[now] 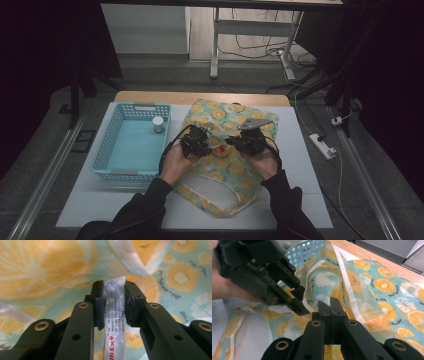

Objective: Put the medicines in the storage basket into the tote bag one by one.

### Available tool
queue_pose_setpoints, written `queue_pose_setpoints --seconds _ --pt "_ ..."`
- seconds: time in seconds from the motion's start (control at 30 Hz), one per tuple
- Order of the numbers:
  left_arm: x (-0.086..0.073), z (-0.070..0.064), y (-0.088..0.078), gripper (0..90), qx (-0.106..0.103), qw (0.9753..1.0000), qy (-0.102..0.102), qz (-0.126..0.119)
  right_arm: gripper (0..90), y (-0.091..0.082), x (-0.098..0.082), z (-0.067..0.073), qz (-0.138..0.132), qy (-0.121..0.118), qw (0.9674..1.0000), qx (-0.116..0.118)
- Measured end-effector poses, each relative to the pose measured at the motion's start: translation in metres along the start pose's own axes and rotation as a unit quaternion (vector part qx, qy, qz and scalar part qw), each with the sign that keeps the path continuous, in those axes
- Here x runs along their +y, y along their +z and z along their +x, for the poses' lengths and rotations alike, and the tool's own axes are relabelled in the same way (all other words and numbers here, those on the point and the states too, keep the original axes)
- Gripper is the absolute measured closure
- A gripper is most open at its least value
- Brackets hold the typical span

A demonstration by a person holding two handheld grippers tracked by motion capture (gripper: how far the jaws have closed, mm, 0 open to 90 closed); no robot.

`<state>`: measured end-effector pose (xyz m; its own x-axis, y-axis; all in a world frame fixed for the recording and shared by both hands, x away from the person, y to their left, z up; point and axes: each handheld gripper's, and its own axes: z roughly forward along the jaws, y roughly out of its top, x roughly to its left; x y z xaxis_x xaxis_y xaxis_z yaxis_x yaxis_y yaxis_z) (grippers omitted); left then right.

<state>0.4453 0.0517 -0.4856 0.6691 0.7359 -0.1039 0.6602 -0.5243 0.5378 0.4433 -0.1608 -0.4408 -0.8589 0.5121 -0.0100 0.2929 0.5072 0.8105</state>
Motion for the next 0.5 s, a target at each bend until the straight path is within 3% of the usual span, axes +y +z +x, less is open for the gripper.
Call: queue_pose_setpoints --seconds 0.27,0.5 --pt "0.007 0.009 0.006 71.7 0.021 0.9995 -0.021 0.009 90.0 0.002 -0.001 0.0 0.003 0.0 1.0 0.0" --pt "0.01 0.013 0.013 71.7 0.036 0.999 -0.024 0.015 90.0 0.003 -0.002 -0.001 0.006 0.002 1.0 0.0"
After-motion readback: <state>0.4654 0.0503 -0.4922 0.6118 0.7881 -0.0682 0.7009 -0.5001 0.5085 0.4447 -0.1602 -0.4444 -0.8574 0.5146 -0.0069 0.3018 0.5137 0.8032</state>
